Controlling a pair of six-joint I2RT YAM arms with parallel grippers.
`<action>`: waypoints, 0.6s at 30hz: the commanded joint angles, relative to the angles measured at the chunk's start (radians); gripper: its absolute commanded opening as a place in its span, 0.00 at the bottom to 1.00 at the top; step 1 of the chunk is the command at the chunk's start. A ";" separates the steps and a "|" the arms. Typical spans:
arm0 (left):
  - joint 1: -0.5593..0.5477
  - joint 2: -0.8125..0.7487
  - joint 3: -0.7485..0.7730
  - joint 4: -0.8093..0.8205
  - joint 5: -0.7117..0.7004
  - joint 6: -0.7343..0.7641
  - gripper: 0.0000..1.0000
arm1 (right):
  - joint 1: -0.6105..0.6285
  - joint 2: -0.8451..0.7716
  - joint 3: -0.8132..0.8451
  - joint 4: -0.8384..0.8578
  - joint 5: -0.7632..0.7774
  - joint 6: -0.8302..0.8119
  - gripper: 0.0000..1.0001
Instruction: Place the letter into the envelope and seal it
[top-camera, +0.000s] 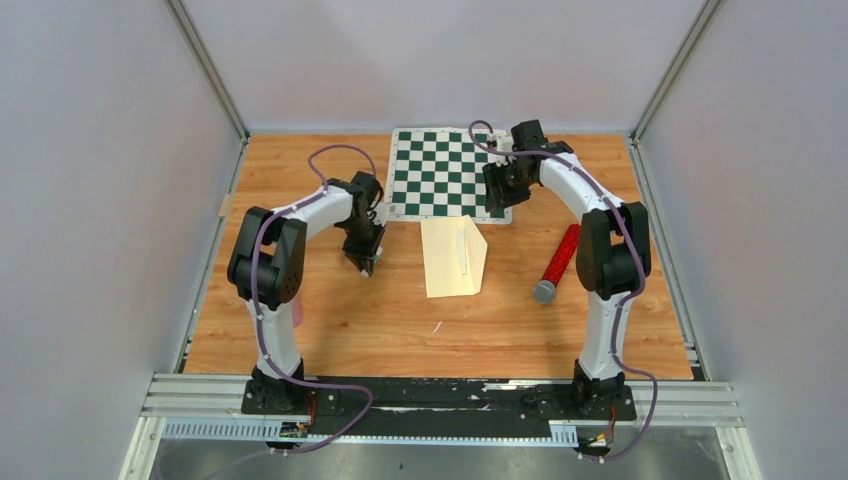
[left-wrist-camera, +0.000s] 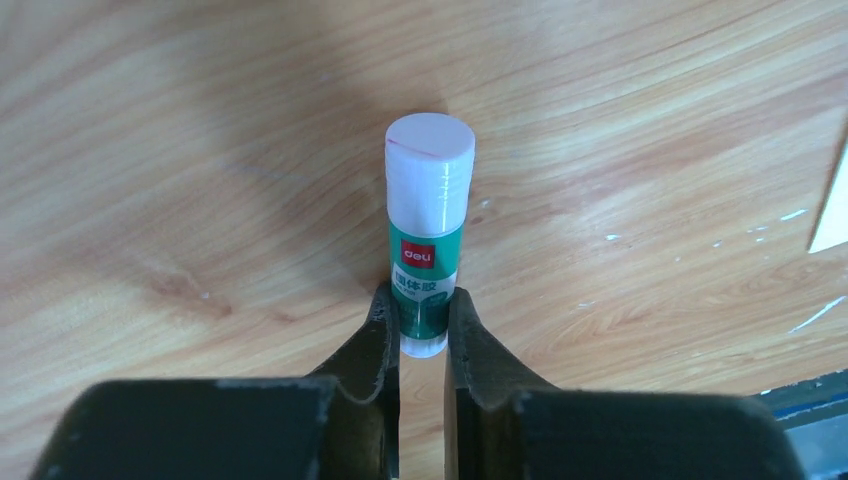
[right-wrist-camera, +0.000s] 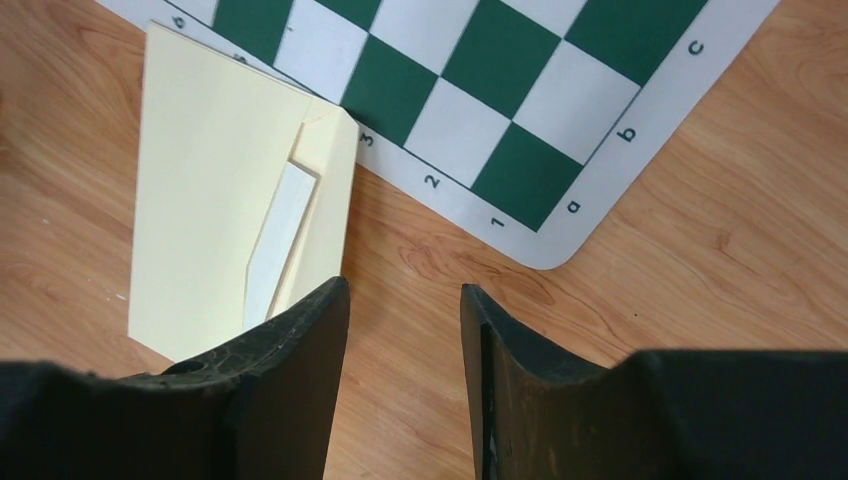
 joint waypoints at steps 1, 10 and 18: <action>-0.001 0.005 0.061 0.109 0.120 0.161 0.07 | -0.008 -0.041 0.108 0.023 -0.113 -0.013 0.47; -0.001 -0.086 0.293 0.121 0.419 0.519 0.01 | -0.006 -0.065 0.283 0.047 -0.542 -0.129 0.51; -0.008 -0.012 0.505 0.127 0.442 0.521 0.01 | 0.046 -0.007 0.355 0.038 -0.574 -0.194 0.51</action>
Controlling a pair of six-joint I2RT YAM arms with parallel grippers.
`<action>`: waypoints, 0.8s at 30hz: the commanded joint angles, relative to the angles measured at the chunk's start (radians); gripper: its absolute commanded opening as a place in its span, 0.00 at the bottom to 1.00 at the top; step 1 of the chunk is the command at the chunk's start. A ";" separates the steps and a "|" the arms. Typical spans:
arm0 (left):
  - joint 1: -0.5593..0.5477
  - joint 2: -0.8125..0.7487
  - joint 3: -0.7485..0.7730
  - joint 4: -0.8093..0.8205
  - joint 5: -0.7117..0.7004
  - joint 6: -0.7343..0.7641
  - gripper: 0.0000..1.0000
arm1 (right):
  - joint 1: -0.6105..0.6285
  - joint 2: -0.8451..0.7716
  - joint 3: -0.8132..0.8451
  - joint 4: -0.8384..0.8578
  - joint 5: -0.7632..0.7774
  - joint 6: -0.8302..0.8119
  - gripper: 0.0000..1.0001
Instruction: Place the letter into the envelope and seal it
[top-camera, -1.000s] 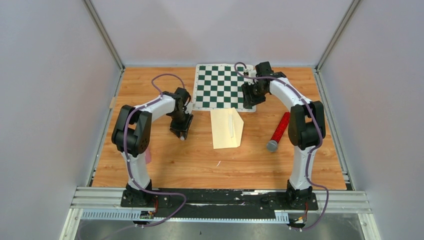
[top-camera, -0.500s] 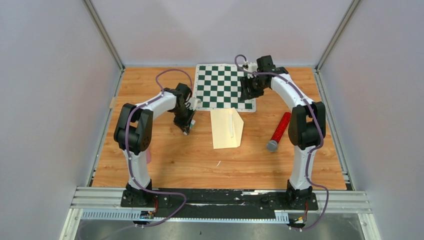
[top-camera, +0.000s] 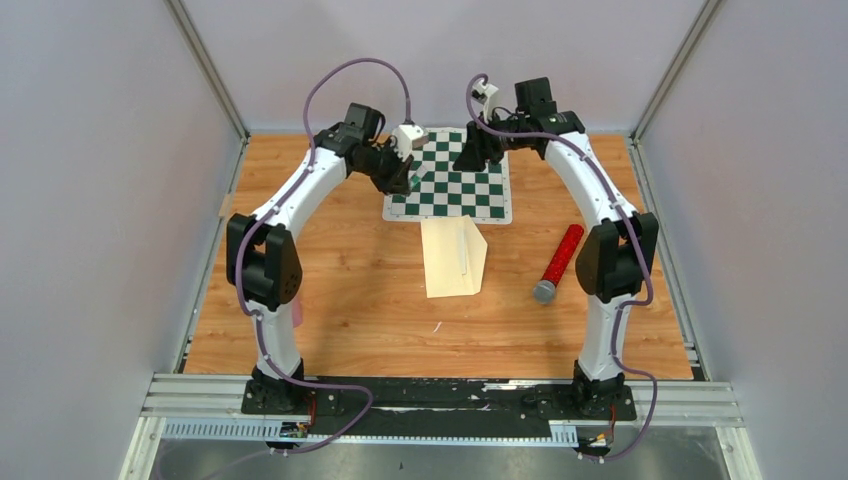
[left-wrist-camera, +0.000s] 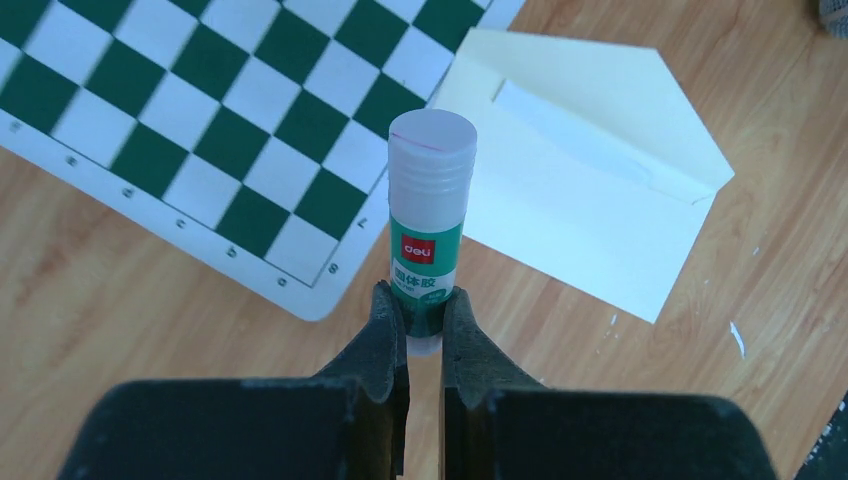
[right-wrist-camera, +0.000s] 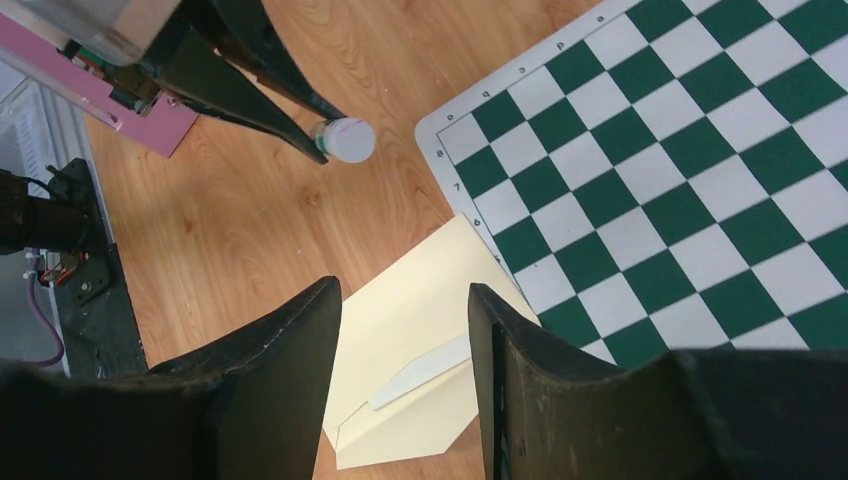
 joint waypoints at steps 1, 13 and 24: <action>-0.008 -0.008 0.076 0.037 0.055 0.042 0.00 | 0.032 0.022 0.054 0.022 -0.044 -0.046 0.50; -0.053 -0.073 0.009 0.106 -0.013 0.149 0.00 | 0.047 0.061 0.080 0.068 -0.109 0.096 0.54; -0.063 -0.107 -0.024 0.155 -0.004 0.136 0.00 | 0.045 0.107 0.064 0.104 -0.172 0.231 0.48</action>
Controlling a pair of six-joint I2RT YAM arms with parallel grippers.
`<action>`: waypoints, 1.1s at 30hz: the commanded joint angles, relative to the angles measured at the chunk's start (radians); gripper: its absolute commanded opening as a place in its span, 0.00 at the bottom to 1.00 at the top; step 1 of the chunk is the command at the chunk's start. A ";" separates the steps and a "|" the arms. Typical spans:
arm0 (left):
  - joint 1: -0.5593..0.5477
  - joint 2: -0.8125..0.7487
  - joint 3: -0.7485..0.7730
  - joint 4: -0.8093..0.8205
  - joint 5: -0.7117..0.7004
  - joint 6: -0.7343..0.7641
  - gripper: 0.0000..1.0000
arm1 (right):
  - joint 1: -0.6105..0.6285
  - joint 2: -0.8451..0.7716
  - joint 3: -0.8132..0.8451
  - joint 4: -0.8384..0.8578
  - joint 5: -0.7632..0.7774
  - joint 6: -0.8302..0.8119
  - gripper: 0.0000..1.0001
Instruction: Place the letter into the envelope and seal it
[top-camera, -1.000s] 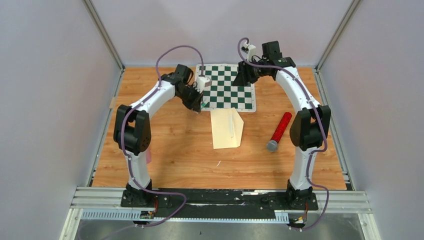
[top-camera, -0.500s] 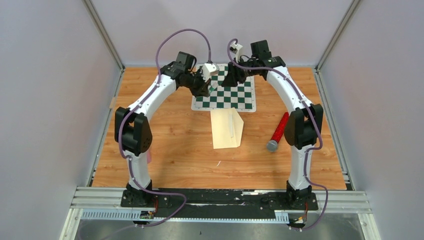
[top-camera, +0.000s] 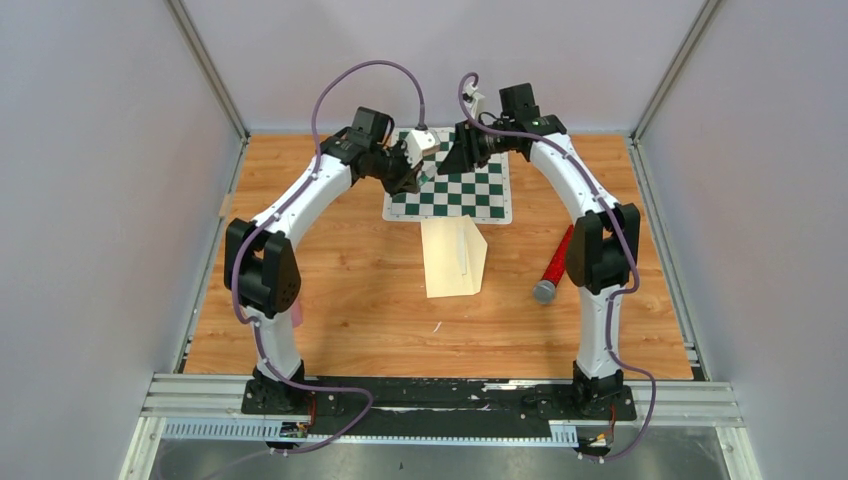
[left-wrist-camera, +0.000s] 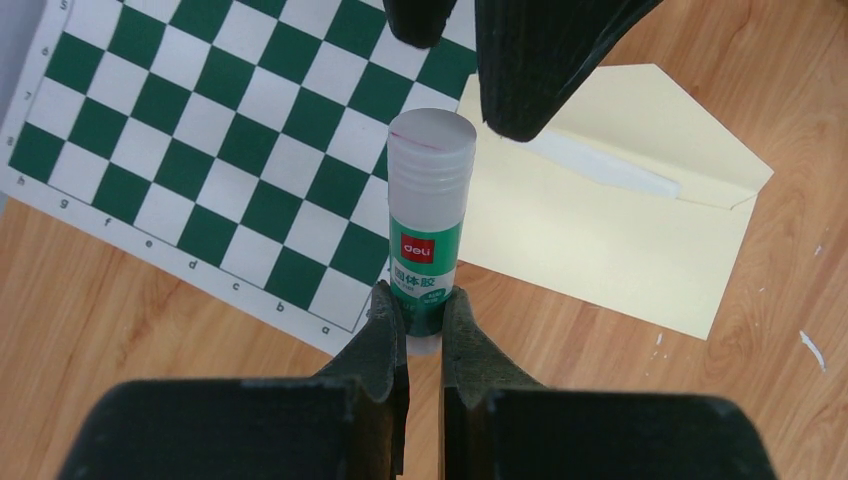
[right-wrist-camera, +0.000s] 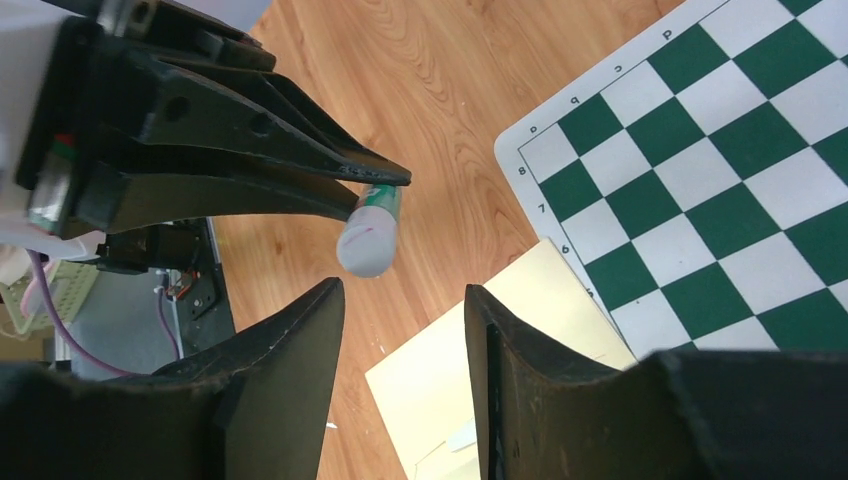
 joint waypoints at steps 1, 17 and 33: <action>-0.010 -0.066 0.004 0.047 0.013 0.013 0.00 | 0.003 0.016 0.023 0.049 -0.066 0.050 0.48; -0.028 -0.020 0.051 -0.005 -0.005 0.042 0.00 | 0.003 0.040 0.018 0.080 -0.100 0.101 0.41; -0.042 0.022 0.112 -0.044 -0.011 0.032 0.00 | 0.004 0.066 0.027 0.086 -0.094 0.112 0.29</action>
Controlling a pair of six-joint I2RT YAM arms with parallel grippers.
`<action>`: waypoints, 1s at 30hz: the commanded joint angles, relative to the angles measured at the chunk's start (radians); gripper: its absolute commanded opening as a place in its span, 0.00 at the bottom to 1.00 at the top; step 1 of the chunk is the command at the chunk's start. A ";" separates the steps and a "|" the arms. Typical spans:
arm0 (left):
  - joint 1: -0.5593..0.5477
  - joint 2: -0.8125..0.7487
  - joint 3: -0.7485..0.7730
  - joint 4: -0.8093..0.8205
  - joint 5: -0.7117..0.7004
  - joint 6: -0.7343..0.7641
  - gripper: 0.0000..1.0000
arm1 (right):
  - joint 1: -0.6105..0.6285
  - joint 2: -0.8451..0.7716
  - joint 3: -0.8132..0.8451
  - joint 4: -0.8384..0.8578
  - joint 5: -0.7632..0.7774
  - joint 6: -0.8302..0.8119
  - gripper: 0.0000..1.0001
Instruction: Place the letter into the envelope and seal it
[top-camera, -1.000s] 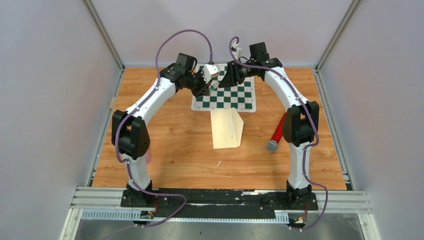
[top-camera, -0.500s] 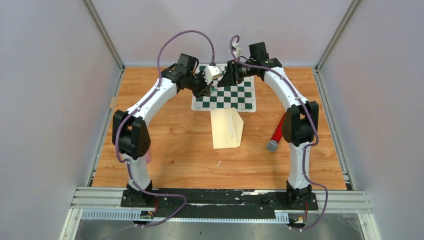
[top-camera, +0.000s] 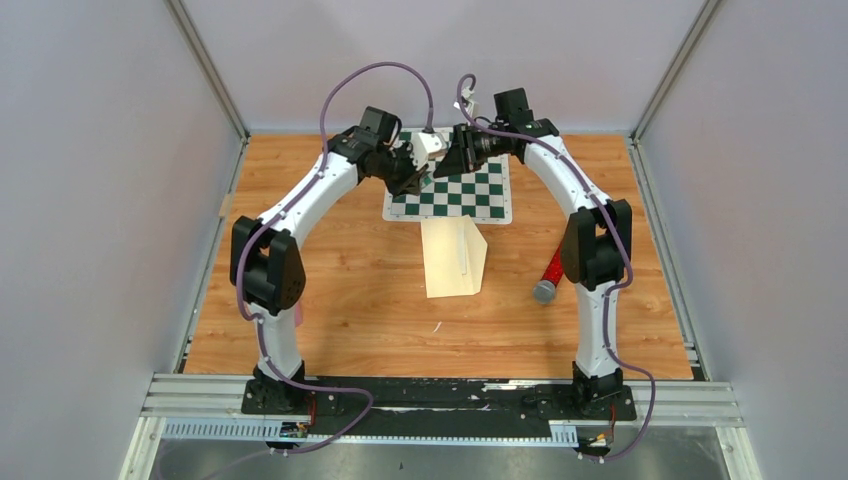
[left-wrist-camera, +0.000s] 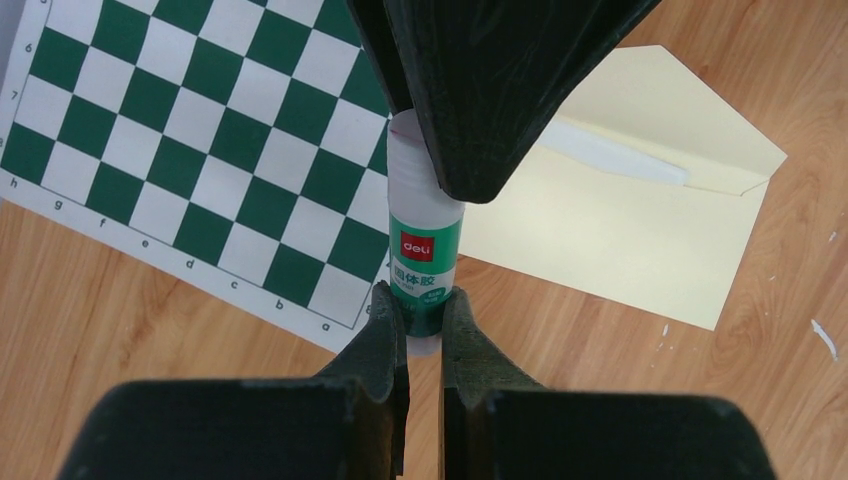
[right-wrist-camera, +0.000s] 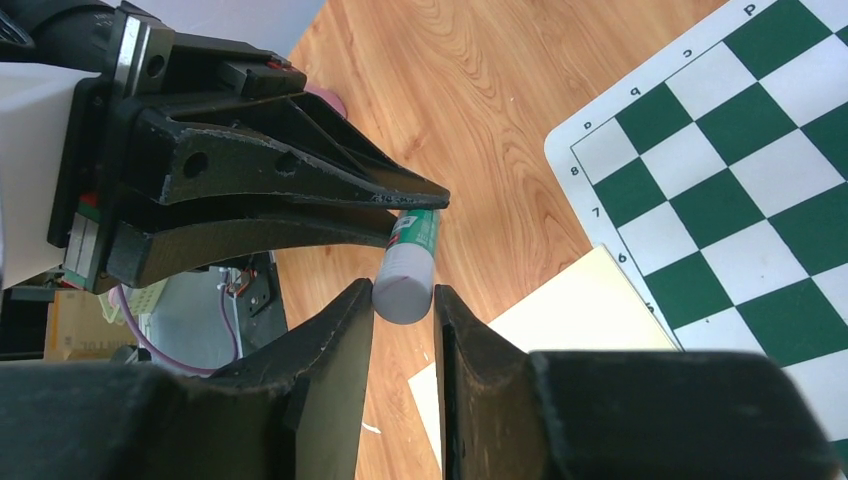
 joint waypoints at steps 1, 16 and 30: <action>-0.017 0.008 0.074 -0.002 0.029 0.001 0.00 | 0.004 0.011 0.027 0.043 0.004 -0.002 0.29; -0.023 0.033 0.093 -0.024 0.003 -0.005 0.00 | -0.001 -0.004 0.015 0.046 0.010 -0.021 0.00; -0.023 0.024 -0.053 0.000 -0.099 0.004 0.00 | -0.121 -0.136 -0.043 0.010 -0.043 -0.326 0.00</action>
